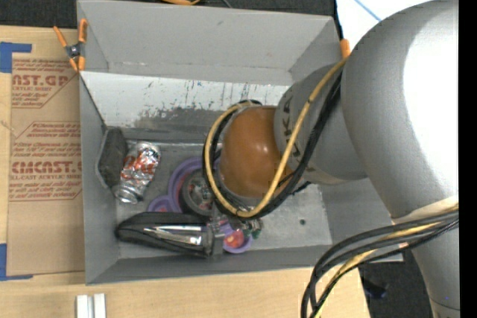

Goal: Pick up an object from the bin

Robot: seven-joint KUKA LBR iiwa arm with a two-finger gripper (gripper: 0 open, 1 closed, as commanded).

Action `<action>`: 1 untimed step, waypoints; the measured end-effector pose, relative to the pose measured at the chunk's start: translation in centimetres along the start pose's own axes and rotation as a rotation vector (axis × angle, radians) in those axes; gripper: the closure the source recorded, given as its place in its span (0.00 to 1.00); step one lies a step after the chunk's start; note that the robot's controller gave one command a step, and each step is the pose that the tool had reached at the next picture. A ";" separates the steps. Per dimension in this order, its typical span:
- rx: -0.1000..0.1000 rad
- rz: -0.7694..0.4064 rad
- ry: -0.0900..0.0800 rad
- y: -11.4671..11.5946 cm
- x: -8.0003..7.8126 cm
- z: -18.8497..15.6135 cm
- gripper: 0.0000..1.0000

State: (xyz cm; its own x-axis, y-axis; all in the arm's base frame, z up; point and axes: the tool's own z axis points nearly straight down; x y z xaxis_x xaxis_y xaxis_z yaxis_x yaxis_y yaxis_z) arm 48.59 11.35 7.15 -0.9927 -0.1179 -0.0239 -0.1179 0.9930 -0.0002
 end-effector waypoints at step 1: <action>0.000 0.001 0.001 0.0 0.0 0.0 1.00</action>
Offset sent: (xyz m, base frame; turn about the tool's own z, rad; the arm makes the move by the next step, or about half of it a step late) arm 0.0000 0.0000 0.0000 0.0000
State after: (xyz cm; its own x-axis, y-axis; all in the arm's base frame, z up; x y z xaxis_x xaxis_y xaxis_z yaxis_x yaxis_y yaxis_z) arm 48.55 11.32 7.12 -0.9929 -0.1167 -0.0225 -0.1168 0.9932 -0.0006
